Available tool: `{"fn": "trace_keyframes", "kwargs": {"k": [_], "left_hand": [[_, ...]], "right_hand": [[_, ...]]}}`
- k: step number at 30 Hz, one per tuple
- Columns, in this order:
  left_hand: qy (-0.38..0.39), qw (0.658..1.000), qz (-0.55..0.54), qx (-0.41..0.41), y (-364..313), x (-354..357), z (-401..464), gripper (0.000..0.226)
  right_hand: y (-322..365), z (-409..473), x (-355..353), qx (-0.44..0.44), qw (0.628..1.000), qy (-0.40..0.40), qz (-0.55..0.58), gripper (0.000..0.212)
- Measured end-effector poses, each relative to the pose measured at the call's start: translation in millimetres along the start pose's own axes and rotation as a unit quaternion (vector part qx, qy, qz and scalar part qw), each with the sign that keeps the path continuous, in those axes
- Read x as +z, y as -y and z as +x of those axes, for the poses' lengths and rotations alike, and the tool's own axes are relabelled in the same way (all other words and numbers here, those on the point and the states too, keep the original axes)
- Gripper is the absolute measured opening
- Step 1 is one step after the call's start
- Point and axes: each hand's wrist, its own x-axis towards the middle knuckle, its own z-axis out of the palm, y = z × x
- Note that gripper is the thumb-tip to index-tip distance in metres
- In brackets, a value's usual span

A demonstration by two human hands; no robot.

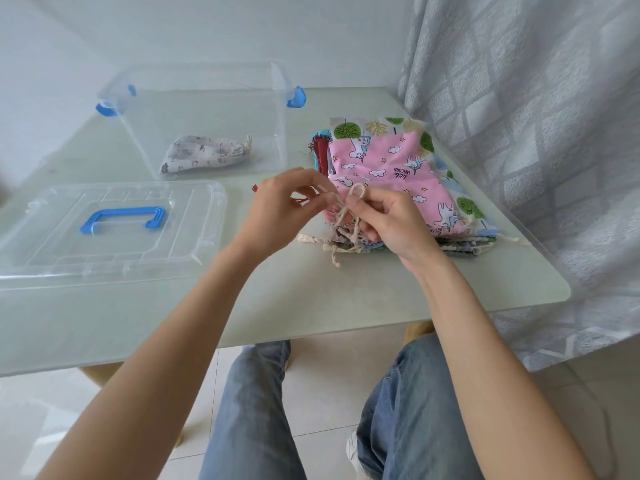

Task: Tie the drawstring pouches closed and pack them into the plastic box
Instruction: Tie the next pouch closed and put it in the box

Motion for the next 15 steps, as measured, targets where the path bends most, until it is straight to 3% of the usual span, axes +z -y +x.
{"fn": "trace_keyframes", "kwargs": {"k": [3,7,15], "left_hand": [[0.013,0.995,-0.085,-0.052,-0.7,6.5,-4.2,0.011],[0.049,0.997,-0.057,-0.033,-2.8,10.3,-3.8,0.036],[0.037,0.998,-0.042,-0.025,-5.3,11.8,3.1,0.026]], "right_hand": [[-1.4,-0.5,-0.6,0.004,1.000,-0.008,-0.022,0.016],[-3.2,-1.3,-0.2,0.012,1.000,-0.016,0.007,0.012],[1.3,-3.3,-6.6,0.000,0.999,0.007,0.033,0.013]]}}
